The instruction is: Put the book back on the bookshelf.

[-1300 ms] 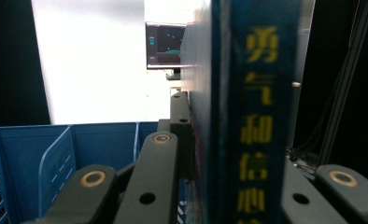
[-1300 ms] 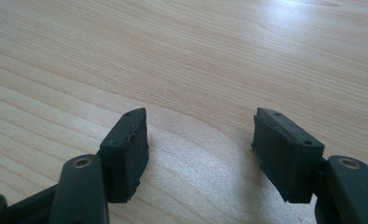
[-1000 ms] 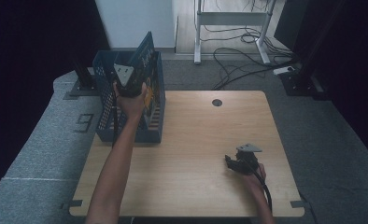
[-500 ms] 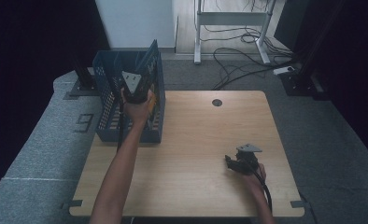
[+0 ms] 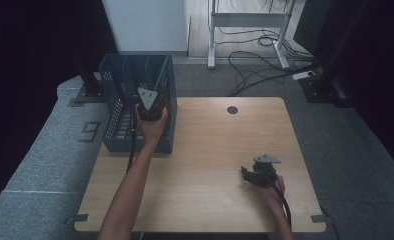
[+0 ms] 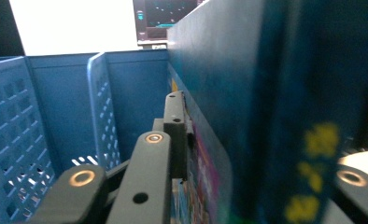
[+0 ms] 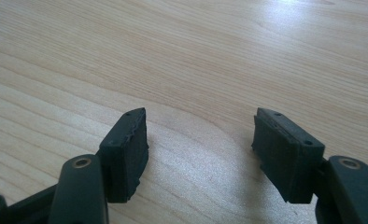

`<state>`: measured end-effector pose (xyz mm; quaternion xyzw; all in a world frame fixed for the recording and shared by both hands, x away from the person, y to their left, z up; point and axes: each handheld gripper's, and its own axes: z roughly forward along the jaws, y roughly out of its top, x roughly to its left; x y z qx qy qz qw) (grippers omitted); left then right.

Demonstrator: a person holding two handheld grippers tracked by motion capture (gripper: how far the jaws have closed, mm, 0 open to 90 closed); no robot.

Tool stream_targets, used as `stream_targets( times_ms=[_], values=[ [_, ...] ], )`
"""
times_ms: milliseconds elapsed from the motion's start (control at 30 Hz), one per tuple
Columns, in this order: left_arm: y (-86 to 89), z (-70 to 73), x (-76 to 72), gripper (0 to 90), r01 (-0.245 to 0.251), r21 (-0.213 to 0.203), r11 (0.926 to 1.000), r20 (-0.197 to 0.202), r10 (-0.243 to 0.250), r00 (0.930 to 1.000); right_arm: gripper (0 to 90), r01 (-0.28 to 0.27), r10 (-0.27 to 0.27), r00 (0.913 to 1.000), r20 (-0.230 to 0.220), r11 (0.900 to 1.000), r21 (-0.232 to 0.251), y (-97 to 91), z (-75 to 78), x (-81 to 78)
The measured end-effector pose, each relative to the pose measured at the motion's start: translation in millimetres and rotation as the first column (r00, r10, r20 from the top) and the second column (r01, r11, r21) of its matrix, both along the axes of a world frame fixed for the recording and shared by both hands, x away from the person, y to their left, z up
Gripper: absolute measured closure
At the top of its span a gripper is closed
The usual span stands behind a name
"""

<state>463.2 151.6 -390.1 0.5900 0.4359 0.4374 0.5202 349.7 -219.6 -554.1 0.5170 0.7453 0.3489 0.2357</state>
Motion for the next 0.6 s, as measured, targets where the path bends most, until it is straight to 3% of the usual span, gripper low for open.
stream_targets(
  times_ms=[233, 600],
  values=[
    [4.4, -2.7, -7.2, 70.6, 0.036, -0.04, 0.9985, -0.026, -0.038, 0.999, 34.9, 0.001, -0.001, 1.0, 0.0, 1.0, -0.002, -0.1, 0.0, -0.3],
    [4.8, -10.2, -11.9, 58.0, 0.069, -0.029, 0.9972, -0.061, -0.071, 0.9956, 34.8, 0.001, -0.001, 1.0, -0.001, 1.0, 0.0, -0.1, 0.1, -0.4]
  ],
)
